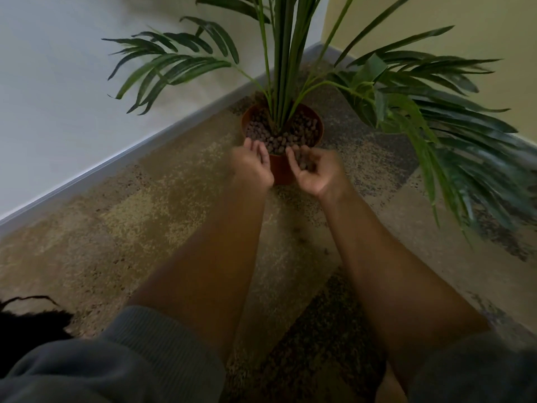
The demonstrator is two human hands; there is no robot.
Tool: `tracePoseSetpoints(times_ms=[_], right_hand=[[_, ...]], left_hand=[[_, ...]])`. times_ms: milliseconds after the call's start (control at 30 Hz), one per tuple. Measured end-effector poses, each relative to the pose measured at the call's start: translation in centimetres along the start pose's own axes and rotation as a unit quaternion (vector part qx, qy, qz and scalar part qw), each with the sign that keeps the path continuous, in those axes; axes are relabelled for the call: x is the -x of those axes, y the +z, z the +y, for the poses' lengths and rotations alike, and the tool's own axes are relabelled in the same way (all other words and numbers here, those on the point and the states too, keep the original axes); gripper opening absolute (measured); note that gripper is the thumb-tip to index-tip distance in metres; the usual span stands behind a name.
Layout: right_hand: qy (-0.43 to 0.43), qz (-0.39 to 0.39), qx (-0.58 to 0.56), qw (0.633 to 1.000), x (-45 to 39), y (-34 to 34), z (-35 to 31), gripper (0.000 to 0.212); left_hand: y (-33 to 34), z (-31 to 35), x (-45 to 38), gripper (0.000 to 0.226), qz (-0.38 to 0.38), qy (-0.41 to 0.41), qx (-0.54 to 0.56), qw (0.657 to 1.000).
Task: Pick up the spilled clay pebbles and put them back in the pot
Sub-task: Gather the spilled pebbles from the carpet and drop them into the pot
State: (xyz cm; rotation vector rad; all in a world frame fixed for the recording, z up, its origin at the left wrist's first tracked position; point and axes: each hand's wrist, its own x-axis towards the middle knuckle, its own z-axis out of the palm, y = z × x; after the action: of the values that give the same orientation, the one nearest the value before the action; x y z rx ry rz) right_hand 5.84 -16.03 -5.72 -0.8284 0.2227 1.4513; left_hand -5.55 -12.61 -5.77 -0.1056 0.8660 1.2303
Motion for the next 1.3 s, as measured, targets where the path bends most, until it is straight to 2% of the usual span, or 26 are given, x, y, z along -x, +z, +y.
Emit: tracePoseSetpoints(times_ms=[100, 133, 200, 267, 333, 367, 400, 467, 567, 667, 767, 867, 933, 1000, 1067, 1200, 1233, 1300], right_hand=[[-0.023, -0.009, 0.008, 1.0, -0.5, 1.9, -1.0, 0.033], [-0.045, -0.016, 0.071, 0.996, -0.9, 2.2, -1.4, 0.035], [-0.079, 0.02, 0.236, 0.968, -1.9, 2.8, -2.1, 0.044], [-0.102, 0.057, 0.3, 0.947, -2.4, 3.4, -1.8, 0.059], [-0.122, 0.066, 0.302, 0.943, -2.4, 3.4, -2.0, 0.067], [-0.114, 0.021, 0.251, 0.961, -2.2, 3.8, -2.6, 0.063], [-0.081, -0.027, 0.186, 0.979, -2.1, 3.7, -3.0, 0.055], [-0.061, -0.053, 0.09, 0.993, -2.0, 3.3, -3.4, 0.049], [-0.095, -0.012, 0.087, 0.992, -2.0, 2.1, -3.6, 0.044], [-0.107, 0.024, 0.02, 0.994, -1.7, -0.2, -4.0, 0.032], [-0.107, 0.088, 0.051, 0.989, -1.9, -3.0, -3.6, 0.036], [-0.078, 0.154, 0.13, 0.976, -2.5, -4.6, -2.5, 0.038], [-0.068, 0.168, 0.201, 0.963, -3.0, -5.1, -1.7, 0.041], [-0.068, 0.166, 0.27, 0.946, -3.8, -5.6, -1.1, 0.049], [-0.075, 0.178, 0.344, 0.919, -4.9, -6.1, -0.4, 0.05], [-0.103, 0.225, 0.485, 0.839, -6.9, -7.2, 0.8, 0.029], [-0.123, 0.228, 0.543, 0.799, -7.2, -7.6, 0.9, 0.027], [-0.172, 0.224, 0.692, 0.665, -7.6, -8.3, 1.0, 0.029]], left_hand=[[1.8, 0.8, 0.4, 0.048, -0.045, 0.004, -0.017, 0.999], [2.3, 1.1, 0.3, 0.044, -0.059, 0.003, -0.02, 0.998], [3.4, 1.7, 0.3, 0.036, -0.077, -0.012, -0.023, 0.997], [3.8, 2.2, -0.3, 0.037, -0.108, -0.028, -0.024, 0.993], [3.7, 2.6, -0.5, 0.038, -0.15, -0.041, -0.033, 0.987], [3.5, 2.7, -0.4, 0.041, -0.157, -0.044, -0.042, 0.986], [3.3, 2.6, -0.4, 0.044, -0.153, -0.043, -0.048, 0.986], [3.1, 2.4, -0.2, 0.05, -0.128, -0.038, -0.048, 0.99], [2.4, 1.9, -0.4, 0.052, -0.102, -0.02, -0.043, 0.994], [0.6, 1.1, -0.8, 0.05, -0.067, 0.037, -0.034, 0.996], [-2.7, -0.5, -1.8, 0.05, -0.033, 0.049, -0.099, 0.993], [-5.9, -2.4, -3.0, 0.048, 0.013, 0.006, -0.189, 0.982], [-7.5, -3.5, -3.2, 0.044, 0.034, -0.032, -0.26, 0.964], [-8.7, -4.5, -3.4, 0.039, 0.046, -0.03, -0.384, 0.921], [-9.6, -5.4, -3.6, 0.038, 0.009, 0.005, -0.552, 0.834], [-9.9, -7.2, -3.7, 0.045, -0.131, 0.013, -0.727, 0.674], [-9.8, -7.6, -3.7, 0.047, -0.162, 0.019, -0.771, 0.616], [-9.7, -8.4, -3.5, 0.053, -0.211, 0.044, -0.839, 0.5]])
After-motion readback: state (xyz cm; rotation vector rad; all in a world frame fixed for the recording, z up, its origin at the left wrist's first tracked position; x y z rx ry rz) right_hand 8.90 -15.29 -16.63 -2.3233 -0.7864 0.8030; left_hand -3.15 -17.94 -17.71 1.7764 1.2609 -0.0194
